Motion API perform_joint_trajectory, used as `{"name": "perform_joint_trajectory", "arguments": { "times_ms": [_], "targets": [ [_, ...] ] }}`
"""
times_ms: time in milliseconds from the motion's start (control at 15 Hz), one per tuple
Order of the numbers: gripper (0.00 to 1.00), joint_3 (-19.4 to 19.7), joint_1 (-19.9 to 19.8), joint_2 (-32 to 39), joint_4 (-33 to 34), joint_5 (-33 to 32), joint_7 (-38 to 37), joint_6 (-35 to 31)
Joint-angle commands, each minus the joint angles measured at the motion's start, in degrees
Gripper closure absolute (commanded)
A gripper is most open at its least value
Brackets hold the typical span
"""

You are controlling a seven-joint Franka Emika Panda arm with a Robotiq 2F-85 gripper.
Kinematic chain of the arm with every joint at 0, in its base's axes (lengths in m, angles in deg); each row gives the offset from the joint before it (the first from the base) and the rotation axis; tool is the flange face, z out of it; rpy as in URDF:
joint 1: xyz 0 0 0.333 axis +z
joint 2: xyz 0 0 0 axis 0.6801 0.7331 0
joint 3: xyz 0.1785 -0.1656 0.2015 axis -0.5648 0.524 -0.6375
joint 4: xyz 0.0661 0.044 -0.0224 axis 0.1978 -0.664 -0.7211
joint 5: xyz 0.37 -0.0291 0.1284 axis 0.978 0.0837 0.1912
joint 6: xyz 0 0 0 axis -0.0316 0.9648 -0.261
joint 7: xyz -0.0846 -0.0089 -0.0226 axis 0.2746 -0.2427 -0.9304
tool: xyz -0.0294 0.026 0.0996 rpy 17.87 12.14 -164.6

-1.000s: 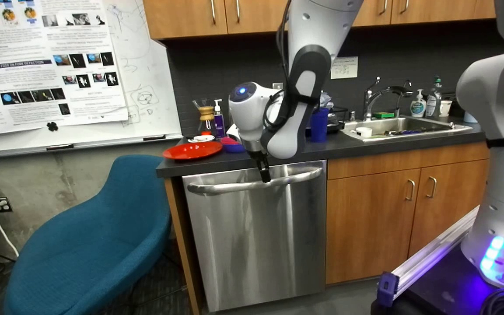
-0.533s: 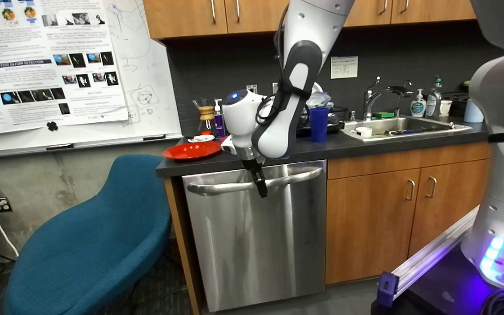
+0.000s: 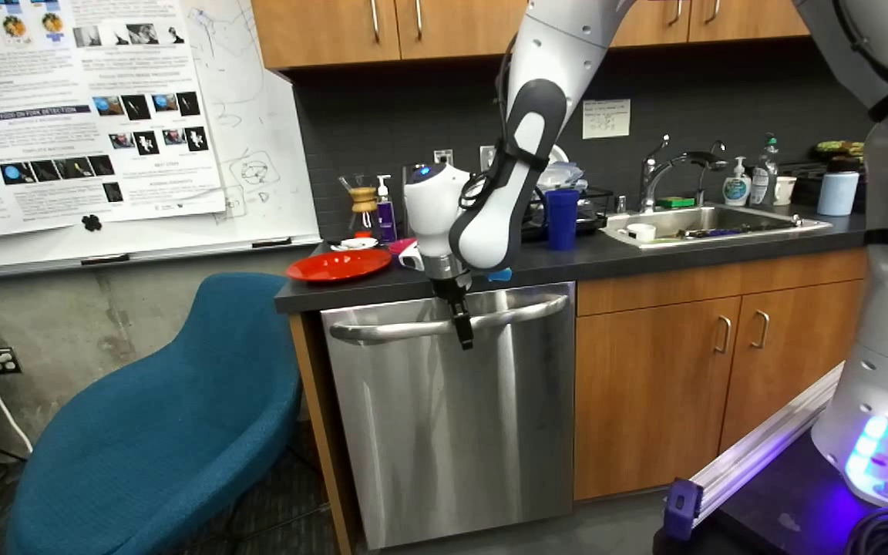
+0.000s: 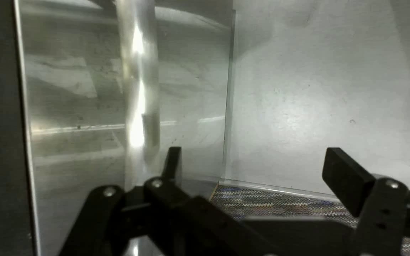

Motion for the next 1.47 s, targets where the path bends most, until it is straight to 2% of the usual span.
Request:
{"name": "perform_joint_trajectory", "arguments": {
  "times_ms": [0, 467, 600, 800, 1133, 1400],
  "targets": [
    [0.0, -4.44, -4.43, -0.16, 0.29, -3.74, -2.45, 0.97],
    [0.0, -4.91, -4.35, -0.1, 0.17, -3.67, -2.7, 0.95],
    [0.0, -5.62, -4.46, 0.39, 1.92, -4.49, -5.2, 1.14],
    [0.0, -7.69, -5.34, 1.58, 6.52, -3.15, -8.8, 1.63],
    [0.0, -8.35, -3.51, 4.8, 15.98, -3.28, -15.6, 4.36],
    [0.0, -9.75, -4.17, 8.17, 20.85, -1.68, -16.57, 7.27]
  ]
}}
